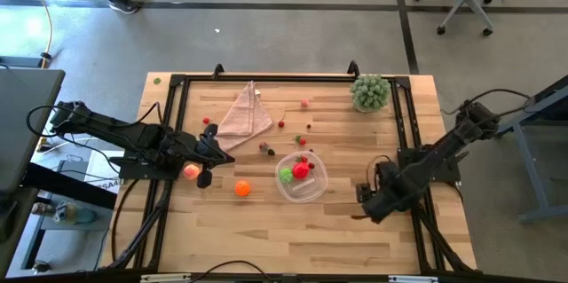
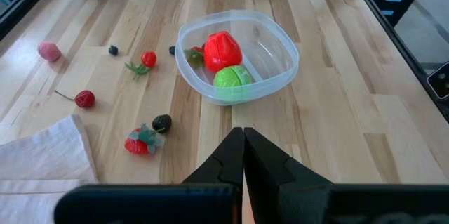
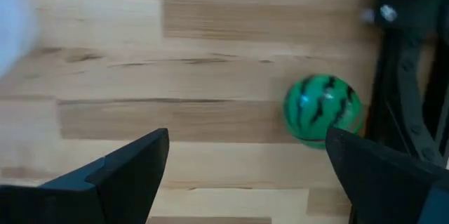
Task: Pick and placing Produce into tupperware
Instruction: Put the green watermelon into the transparent bin
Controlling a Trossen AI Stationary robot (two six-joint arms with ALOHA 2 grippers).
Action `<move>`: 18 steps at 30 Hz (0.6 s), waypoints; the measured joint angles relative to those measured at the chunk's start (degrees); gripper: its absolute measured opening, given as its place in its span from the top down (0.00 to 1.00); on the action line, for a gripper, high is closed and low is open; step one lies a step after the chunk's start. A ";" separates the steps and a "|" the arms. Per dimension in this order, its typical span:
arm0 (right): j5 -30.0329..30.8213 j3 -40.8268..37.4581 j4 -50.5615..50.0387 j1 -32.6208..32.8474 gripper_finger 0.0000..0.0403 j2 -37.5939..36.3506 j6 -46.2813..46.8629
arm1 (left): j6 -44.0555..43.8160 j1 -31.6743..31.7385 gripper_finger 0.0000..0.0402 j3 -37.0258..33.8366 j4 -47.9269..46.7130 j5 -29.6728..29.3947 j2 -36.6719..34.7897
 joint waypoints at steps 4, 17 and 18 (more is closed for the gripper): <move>-0.79 -2.81 3.14 3.65 0.07 -0.66 6.25 | 0.00 0.00 1.00 0.00 0.00 0.00 0.00; -5.10 -11.84 7.28 6.26 0.07 -2.95 9.73 | 0.00 0.00 1.00 0.00 0.00 -0.02 0.00; -5.27 -12.09 7.34 6.43 0.07 -2.95 9.75 | 0.00 0.00 1.00 0.00 0.00 -0.02 0.00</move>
